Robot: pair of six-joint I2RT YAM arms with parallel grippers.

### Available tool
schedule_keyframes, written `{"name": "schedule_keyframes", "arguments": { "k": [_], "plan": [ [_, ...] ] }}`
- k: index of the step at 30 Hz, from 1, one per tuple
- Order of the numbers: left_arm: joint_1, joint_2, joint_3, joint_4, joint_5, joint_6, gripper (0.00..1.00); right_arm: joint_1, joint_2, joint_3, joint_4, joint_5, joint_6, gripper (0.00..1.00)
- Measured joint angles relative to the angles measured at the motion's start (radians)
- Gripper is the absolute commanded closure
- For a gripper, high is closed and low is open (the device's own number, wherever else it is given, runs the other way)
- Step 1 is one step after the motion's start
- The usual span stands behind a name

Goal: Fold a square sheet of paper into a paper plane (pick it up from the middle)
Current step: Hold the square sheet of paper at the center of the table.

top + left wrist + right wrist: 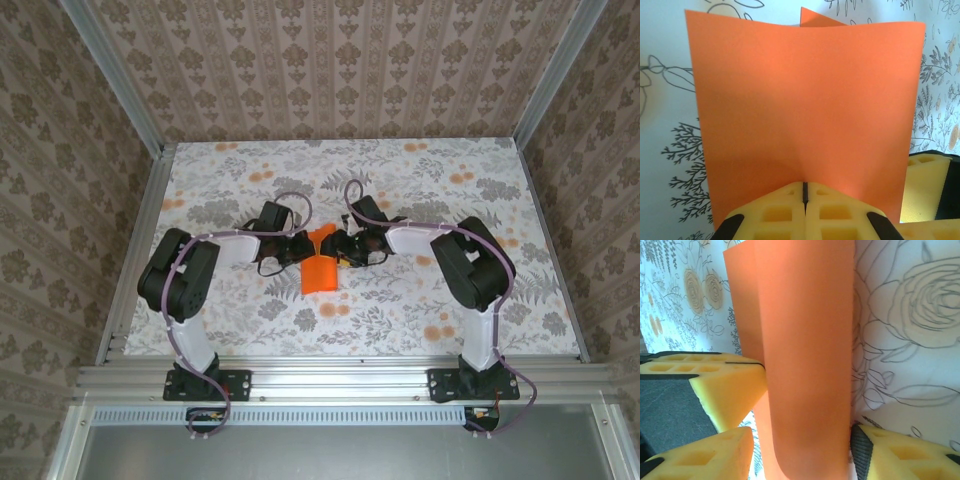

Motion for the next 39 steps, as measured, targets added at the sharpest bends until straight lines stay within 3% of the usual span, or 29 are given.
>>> {"name": "schedule_keyframes", "arguments": {
  "k": [16,22,30,39],
  "plan": [
    [-0.021,0.03,0.06,-0.027,0.008,0.007,0.98,0.102,-0.052,0.14,-0.311,0.315,-0.158,0.4],
    [-0.024,0.034,0.079,-0.031,0.014,0.007,0.98,0.105,-0.051,0.14,-0.342,0.345,-0.171,0.53],
    [-0.024,0.034,0.097,-0.049,0.02,-0.012,0.82,0.101,-0.038,0.14,-0.363,0.399,-0.159,0.61],
    [-0.024,-0.029,0.099,-0.1,-0.031,-0.017,0.74,0.093,-0.024,0.139,-0.381,0.421,-0.145,0.58]
  ]
}}
